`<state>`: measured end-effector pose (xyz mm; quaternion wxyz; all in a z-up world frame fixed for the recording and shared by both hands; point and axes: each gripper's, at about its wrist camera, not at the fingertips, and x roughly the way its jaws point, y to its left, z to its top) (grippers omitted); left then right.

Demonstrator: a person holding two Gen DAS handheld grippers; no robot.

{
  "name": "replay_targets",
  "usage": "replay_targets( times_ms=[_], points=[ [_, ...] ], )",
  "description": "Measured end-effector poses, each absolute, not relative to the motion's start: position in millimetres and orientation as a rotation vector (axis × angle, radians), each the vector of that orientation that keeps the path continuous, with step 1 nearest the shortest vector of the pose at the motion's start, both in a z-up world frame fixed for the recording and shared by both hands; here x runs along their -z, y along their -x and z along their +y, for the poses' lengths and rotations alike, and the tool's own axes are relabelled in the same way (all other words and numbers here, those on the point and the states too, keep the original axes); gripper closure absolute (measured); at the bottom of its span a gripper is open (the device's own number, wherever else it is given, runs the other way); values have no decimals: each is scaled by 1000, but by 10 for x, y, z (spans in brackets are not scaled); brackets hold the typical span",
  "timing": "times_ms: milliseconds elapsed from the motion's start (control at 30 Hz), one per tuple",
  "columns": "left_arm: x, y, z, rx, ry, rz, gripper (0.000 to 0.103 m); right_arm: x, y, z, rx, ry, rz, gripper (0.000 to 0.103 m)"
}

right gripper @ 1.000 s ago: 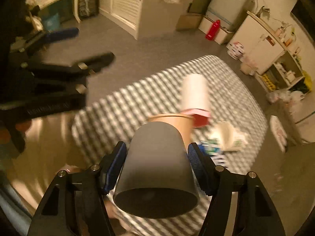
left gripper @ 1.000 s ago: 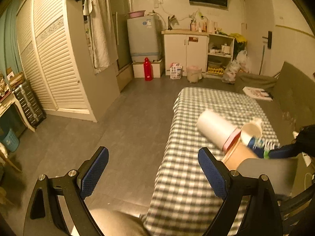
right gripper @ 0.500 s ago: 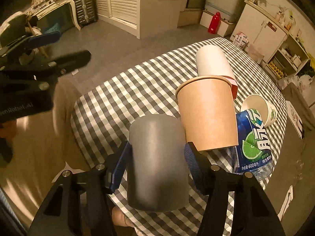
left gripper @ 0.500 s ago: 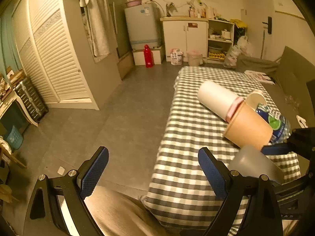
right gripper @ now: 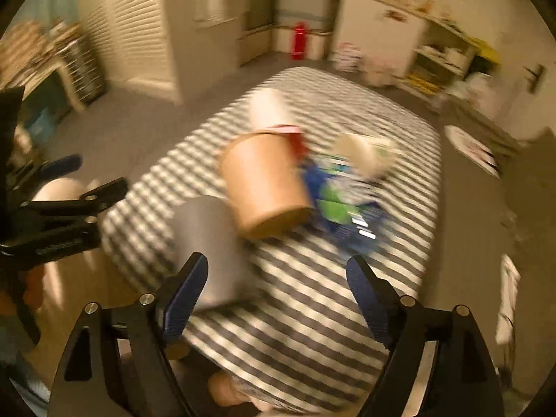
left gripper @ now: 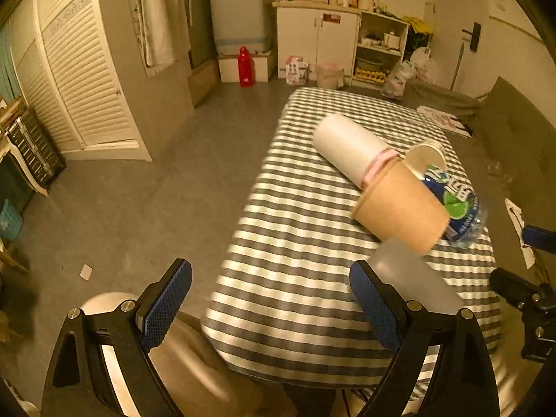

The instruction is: Flip cup upside down

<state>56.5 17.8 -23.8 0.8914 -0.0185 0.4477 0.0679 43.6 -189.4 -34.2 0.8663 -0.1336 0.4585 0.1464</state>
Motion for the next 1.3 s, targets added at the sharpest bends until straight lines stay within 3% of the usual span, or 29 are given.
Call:
replay_targets(
  times_ms=[500, 1133, 1300],
  points=[
    [239, -1020, -507, -64, 112, 1104, 8, 514, -413, -2480, -255, 115, 975, 19],
    [774, -1242, -613, -14, 140, 1322, 9, 716, -522, -2634, -241, 39, 1024, 19],
    [915, -1314, -447, 16, 263, 1435, 8, 704, -497, -2580, -241, 48, 1024, 19]
  ],
)
